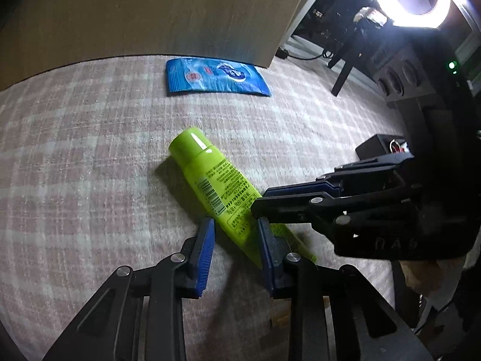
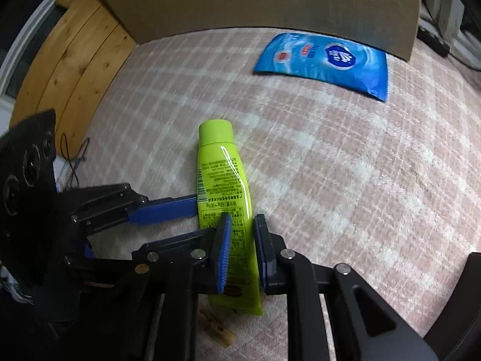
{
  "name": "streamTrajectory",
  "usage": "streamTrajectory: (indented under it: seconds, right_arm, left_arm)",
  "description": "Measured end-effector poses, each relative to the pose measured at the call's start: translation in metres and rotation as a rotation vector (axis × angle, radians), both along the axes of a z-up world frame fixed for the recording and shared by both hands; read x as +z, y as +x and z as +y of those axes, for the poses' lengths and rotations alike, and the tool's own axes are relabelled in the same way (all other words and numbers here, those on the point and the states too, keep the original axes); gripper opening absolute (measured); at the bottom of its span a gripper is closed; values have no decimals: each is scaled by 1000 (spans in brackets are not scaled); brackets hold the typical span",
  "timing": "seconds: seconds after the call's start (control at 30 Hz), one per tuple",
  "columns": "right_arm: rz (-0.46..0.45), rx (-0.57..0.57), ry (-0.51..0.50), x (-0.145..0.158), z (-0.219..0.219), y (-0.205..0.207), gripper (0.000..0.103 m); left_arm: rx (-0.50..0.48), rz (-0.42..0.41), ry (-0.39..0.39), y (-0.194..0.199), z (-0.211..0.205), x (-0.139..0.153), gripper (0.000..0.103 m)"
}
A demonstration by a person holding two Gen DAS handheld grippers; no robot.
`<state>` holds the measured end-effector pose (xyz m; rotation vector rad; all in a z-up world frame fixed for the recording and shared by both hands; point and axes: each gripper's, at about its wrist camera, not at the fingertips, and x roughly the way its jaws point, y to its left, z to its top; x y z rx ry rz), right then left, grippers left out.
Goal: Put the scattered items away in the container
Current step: 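Grasp the yellow-green tube with both tools from the carpet, then carry the yellow-green tube to the black tray and release it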
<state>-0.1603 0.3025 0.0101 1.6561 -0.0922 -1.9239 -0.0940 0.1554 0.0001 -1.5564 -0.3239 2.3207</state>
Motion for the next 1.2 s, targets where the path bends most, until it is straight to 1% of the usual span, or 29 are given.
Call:
streamTrajectory:
  seconds: [0.07, 0.13, 0.23, 0.37, 0.43, 0.53, 0.7, 0.83, 0.97, 1.07, 1.2]
  right_arm:
    - [-29, -30, -34, -3, 7, -6, 16]
    - [-46, -50, -58, -6, 11, 2, 16]
    - [-52, -64, -73, -6, 16, 3, 16]
    - [-69, -92, -101, -7, 27, 3, 16]
    - [-70, -106, -111, -4, 24, 4, 16]
    - [-43, -109, -109, 6, 30, 8, 16]
    - [-13, -150, -122, 26, 45, 14, 16]
    - [35, -185, -104, 39, 59, 18, 16]
    - [64, -210, -103, 51, 75, 29, 16]
    - [73, -255, -114, 58, 83, 33, 16]
    - [94, -324, -120, 72, 113, 44, 16]
  left_arm:
    - [1, 7, -8, -2, 3, 1, 24]
    - [-5, 16, -19, -4, 5, 2, 22]
    - [3, 10, 8, -9, 4, 2, 21]
    - [-12, 23, 4, -9, 10, 6, 20]
    - [-18, 33, 6, -9, 13, 12, 20]
    - [-39, 56, 3, -10, 19, 24, 20]
    - [-84, 102, -2, -14, 39, 45, 21]
    - [-114, 113, -7, -17, 55, 55, 19]
    - [-165, 139, -14, -15, 72, 68, 19]
    - [-201, 151, -3, -17, 89, 80, 19]
    - [-274, 181, 6, -18, 121, 96, 19]
